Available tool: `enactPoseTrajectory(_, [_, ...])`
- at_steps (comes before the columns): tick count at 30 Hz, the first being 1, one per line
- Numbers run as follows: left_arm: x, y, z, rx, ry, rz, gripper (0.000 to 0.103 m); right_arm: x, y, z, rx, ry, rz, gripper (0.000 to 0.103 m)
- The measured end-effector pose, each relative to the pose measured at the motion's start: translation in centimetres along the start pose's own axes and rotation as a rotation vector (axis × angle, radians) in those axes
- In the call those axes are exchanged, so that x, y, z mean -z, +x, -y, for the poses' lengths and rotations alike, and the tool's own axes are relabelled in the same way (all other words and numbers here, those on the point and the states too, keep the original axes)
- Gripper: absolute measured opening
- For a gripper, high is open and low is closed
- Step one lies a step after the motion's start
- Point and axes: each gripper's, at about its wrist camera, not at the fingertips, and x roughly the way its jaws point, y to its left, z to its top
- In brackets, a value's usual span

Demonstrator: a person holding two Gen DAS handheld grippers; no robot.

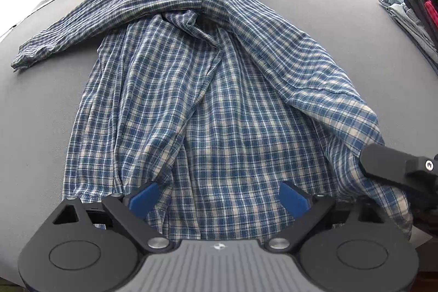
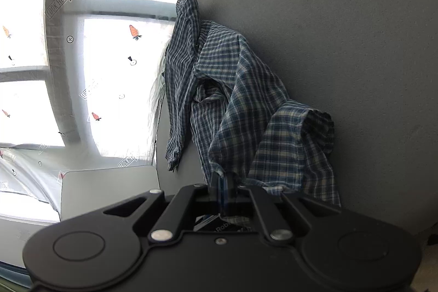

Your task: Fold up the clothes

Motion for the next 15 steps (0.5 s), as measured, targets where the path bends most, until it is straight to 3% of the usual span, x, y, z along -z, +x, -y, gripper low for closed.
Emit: enactPoseTrajectory(15, [-1.2, -2.9, -8.0, 0.06, -0.103, 0.105, 0.095, 2.7, 3.6, -2.3, 0.063, -0.032, -0.005, 0.002])
